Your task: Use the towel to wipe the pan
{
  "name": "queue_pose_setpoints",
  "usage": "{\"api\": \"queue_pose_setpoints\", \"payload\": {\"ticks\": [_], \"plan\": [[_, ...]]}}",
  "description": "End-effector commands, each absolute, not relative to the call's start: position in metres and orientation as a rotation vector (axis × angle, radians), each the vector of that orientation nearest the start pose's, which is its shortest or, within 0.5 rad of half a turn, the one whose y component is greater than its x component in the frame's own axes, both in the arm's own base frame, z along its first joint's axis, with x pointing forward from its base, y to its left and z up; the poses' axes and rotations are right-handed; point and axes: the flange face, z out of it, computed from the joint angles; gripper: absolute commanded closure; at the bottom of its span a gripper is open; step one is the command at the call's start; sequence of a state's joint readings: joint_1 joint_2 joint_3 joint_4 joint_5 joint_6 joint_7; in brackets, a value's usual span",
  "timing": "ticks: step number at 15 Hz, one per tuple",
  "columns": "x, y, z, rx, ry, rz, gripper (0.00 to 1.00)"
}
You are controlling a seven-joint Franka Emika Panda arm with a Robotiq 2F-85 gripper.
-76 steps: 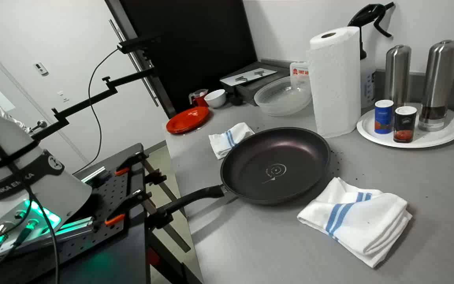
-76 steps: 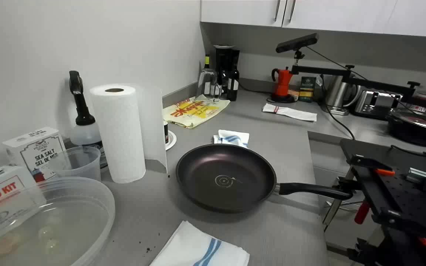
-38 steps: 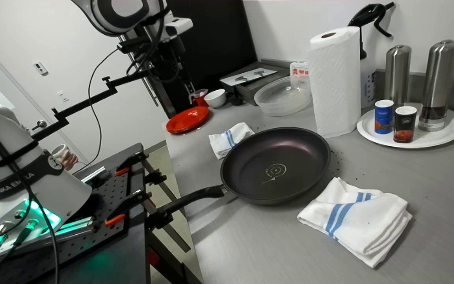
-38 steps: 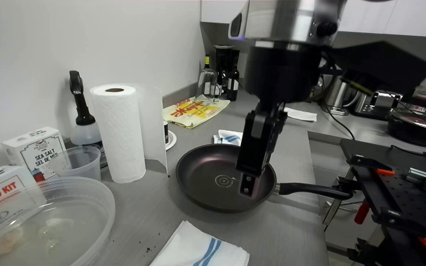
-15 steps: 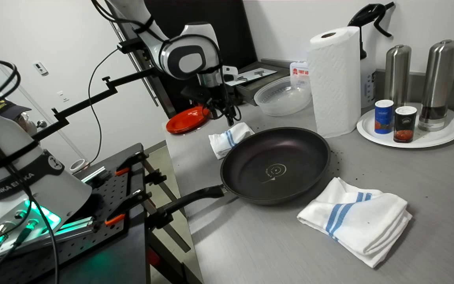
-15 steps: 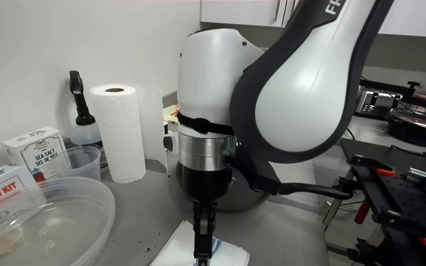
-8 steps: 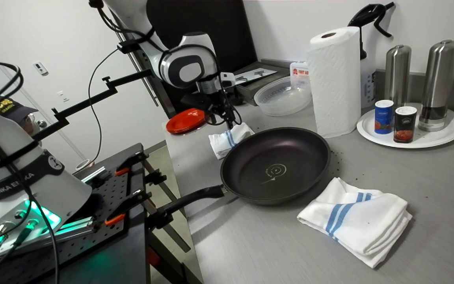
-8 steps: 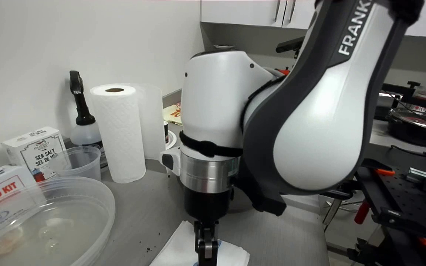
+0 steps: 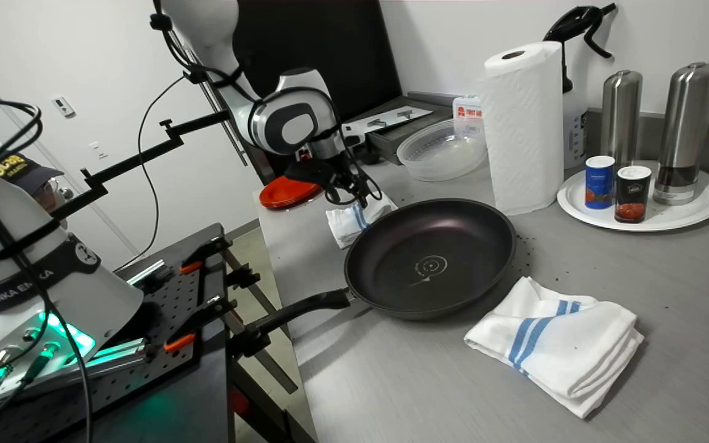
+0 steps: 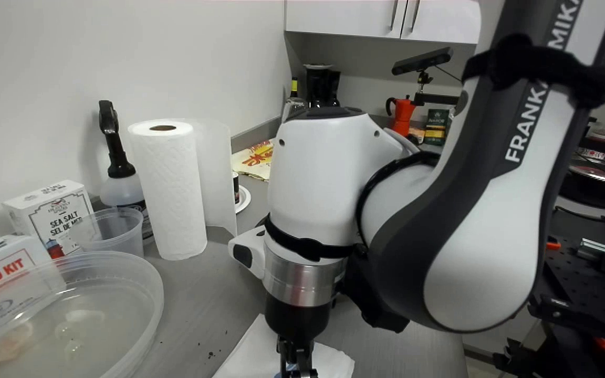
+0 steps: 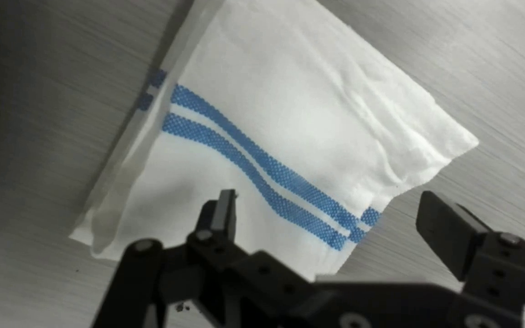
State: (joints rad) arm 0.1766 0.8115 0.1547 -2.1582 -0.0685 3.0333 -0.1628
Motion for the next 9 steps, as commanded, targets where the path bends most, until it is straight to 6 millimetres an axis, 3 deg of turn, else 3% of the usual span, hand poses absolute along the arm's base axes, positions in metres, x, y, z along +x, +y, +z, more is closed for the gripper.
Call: {"api": "queue_pose_setpoints", "payload": {"ticks": [1,9], "plan": [[0.499,0.184,0.022,-2.955,-0.84,-0.201,0.0],[0.493,0.183,0.009,-2.979,-0.877,-0.247,0.0]]}}
